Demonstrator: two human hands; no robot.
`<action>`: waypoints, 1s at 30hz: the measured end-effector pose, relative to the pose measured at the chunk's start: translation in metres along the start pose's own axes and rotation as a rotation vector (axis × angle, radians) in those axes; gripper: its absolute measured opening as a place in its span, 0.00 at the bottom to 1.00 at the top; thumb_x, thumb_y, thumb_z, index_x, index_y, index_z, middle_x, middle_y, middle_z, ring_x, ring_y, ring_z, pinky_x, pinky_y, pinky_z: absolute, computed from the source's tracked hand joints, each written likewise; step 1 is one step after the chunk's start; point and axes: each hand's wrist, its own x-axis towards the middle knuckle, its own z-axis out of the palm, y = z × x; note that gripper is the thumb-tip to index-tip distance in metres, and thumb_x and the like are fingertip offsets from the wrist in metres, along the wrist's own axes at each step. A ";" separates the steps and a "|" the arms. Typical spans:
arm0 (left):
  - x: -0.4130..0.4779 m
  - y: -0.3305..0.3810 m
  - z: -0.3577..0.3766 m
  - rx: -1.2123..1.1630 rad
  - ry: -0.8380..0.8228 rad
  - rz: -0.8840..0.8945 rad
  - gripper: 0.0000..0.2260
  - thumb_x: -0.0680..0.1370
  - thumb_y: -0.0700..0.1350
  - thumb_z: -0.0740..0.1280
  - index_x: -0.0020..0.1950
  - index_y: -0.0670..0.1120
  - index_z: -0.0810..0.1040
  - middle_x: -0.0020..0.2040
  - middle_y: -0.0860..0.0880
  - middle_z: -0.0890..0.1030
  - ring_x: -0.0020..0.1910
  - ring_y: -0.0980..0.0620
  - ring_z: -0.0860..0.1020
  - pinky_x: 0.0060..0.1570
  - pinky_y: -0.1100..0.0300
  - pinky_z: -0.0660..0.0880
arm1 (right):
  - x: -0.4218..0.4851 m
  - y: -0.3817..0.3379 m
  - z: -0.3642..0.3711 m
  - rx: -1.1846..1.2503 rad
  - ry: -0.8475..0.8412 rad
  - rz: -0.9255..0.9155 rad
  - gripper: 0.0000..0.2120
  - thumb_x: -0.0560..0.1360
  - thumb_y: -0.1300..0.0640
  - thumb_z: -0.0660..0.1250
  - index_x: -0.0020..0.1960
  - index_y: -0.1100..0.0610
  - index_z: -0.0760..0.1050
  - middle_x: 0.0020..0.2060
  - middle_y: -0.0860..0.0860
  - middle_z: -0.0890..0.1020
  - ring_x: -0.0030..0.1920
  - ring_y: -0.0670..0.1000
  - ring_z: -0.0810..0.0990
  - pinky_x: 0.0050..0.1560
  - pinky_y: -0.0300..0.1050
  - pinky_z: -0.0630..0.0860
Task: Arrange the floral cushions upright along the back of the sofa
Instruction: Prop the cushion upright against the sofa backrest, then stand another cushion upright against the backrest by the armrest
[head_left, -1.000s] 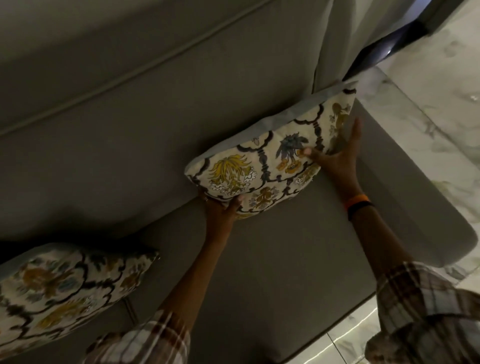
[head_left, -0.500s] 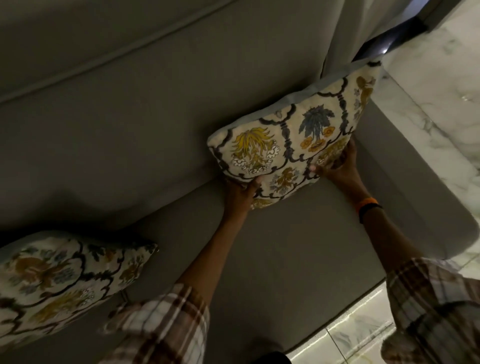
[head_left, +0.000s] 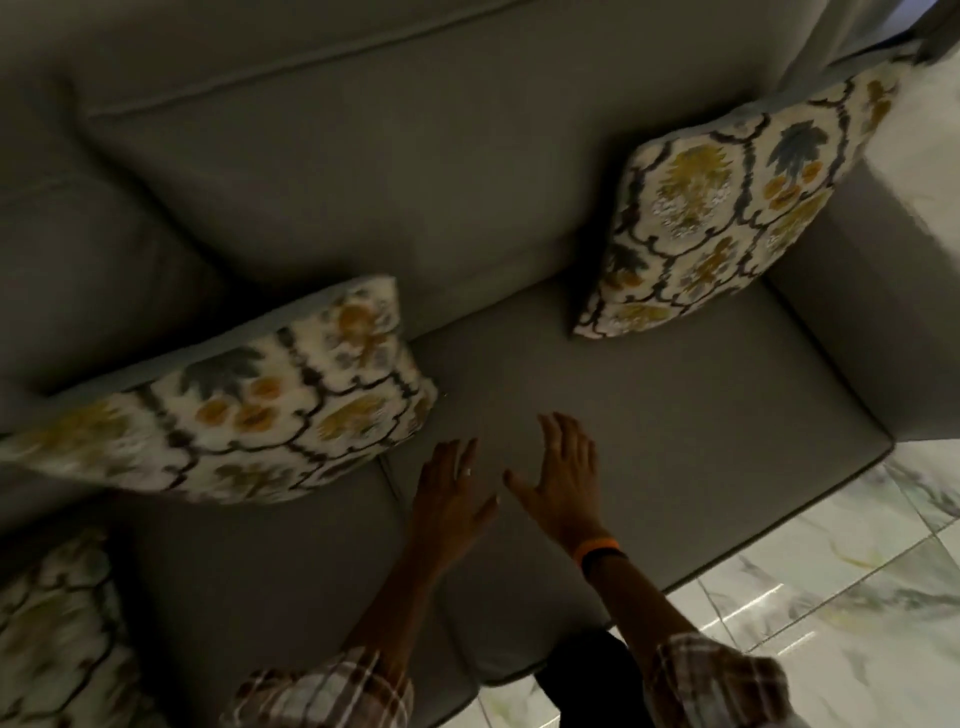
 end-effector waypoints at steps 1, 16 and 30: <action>-0.026 -0.025 -0.003 -0.001 0.002 -0.010 0.35 0.77 0.64 0.60 0.79 0.48 0.58 0.76 0.41 0.68 0.75 0.39 0.67 0.69 0.41 0.70 | -0.019 -0.025 0.020 -0.006 -0.035 -0.018 0.44 0.72 0.31 0.60 0.79 0.57 0.61 0.77 0.60 0.65 0.79 0.62 0.59 0.77 0.66 0.57; -0.374 -0.453 -0.099 -0.054 0.279 -0.454 0.34 0.77 0.59 0.59 0.78 0.43 0.60 0.75 0.37 0.67 0.74 0.36 0.64 0.71 0.33 0.65 | -0.226 -0.375 0.323 0.051 -0.285 -0.097 0.45 0.74 0.31 0.62 0.80 0.57 0.58 0.78 0.59 0.65 0.77 0.61 0.63 0.73 0.63 0.65; -0.435 -0.580 -0.176 -1.291 0.470 -0.941 0.40 0.67 0.53 0.80 0.74 0.50 0.66 0.68 0.49 0.76 0.63 0.48 0.77 0.59 0.49 0.77 | -0.236 -0.472 0.359 0.734 -0.468 0.079 0.42 0.67 0.63 0.82 0.74 0.45 0.66 0.66 0.42 0.78 0.66 0.46 0.80 0.63 0.46 0.79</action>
